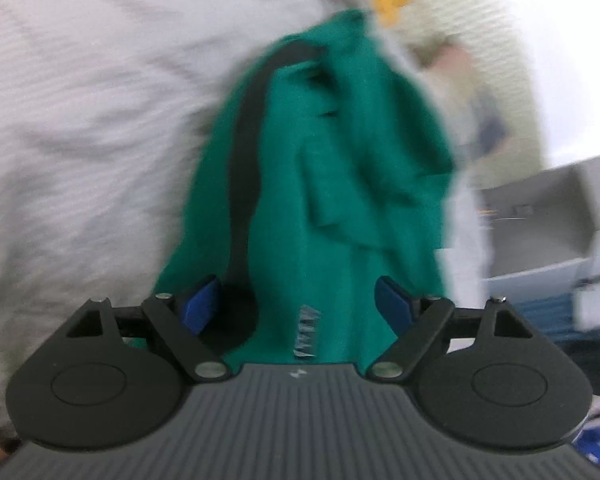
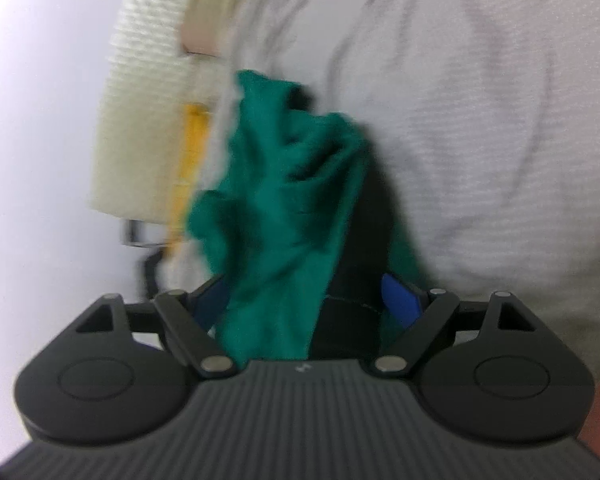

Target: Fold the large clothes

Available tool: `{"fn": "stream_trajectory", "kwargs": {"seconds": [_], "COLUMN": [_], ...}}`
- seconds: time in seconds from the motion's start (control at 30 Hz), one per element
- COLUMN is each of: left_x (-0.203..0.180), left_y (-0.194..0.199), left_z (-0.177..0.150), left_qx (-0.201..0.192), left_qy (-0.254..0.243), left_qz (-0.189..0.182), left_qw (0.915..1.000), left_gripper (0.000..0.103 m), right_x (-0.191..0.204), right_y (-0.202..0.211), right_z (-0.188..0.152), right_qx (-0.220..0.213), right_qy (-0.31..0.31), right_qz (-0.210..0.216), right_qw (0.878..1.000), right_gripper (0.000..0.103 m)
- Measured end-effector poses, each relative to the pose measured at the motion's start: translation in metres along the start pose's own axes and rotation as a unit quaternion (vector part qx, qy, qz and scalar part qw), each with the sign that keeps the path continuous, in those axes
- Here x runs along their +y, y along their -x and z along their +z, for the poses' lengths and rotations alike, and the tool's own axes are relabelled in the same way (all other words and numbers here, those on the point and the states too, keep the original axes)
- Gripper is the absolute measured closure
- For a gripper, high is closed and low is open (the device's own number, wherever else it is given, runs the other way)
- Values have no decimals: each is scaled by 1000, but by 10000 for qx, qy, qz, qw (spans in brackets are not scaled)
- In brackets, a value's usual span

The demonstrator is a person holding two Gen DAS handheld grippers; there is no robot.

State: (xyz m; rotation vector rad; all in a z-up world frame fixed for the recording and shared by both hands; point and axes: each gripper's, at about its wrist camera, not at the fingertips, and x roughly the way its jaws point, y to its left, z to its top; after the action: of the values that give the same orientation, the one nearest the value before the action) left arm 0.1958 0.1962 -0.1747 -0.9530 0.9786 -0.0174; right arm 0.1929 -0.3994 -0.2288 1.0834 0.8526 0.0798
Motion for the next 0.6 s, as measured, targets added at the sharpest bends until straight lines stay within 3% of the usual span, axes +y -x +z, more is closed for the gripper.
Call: {"fn": "stream_trajectory", "kwargs": {"seconds": [0.07,0.17,0.27,0.33,0.37,0.4,0.43,0.5,0.6], "left_x": [0,-1,-7,-7,-7,-7,-7,-2,3], "left_y": [-10,-21,-23,-21,-19,-16,-12,-1,29], "left_z": [1,-4,-5,-3,-2,-1,1,5,16], "left_qx": [84,236,309,299,277,241,201,113,-123], "left_qy": [56,-287,-498,-468,-449,-406,-355,-249,-86], "left_qz": [617,1181,1382,1499,1584,1605,1558,1413,997], "left_qw": [9980,9923,9887,9871,9860,9859,9869,9896,9949], "left_gripper": [17,17,19,36,42,57,75,88,95], "right_x": [1,5,6,4,4,6,8,11,14], "right_y": [-5,-18,-26,-29,-30,-29,-29,-22,-7], "right_z": [-1,-8,-12,-14,-15,-16,-14,-12,-9], "right_qx": [-15,247,491,508,472,435,370,205,94], "right_qy": [180,397,501,510,509,493,474,441,389], "right_qz": [-575,-728,-621,-752,-775,-709,-620,-353,-24], "right_qw": [9982,9962,9956,9946,9946,9953,9963,9982,9992], "right_gripper": [18,18,38,68,71,78,81,85,87]}}
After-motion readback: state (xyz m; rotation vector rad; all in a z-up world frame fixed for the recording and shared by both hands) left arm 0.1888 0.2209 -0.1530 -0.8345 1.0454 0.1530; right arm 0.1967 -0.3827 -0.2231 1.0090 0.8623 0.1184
